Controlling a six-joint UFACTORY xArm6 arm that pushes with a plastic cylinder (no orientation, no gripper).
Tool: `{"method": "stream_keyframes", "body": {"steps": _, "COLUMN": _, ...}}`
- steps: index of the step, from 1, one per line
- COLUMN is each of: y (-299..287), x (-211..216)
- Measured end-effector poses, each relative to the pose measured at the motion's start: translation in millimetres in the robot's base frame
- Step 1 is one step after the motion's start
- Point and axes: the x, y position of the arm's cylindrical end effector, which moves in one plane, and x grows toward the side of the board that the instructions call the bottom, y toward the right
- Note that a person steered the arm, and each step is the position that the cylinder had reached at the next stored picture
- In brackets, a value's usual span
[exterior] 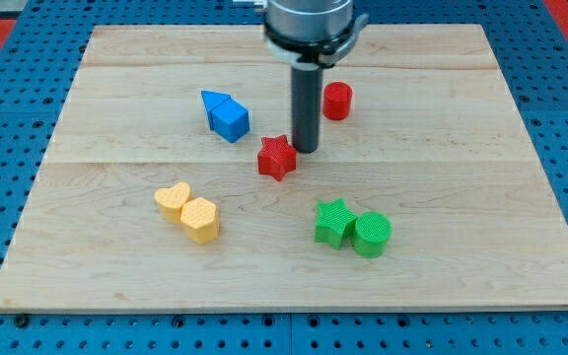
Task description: Separate the blue triangle from the blue cube
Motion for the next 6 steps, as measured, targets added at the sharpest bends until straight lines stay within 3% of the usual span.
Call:
{"method": "stream_keyframes", "body": {"steps": 1, "y": -19.6, "x": -33.4}}
{"method": "stream_keyframes", "body": {"steps": 2, "y": -30.0, "x": -97.1}}
{"method": "stream_keyframes", "body": {"steps": 4, "y": -139.5, "x": -57.4}}
{"method": "stream_keyframes", "body": {"steps": 6, "y": -160.8, "x": -3.2}}
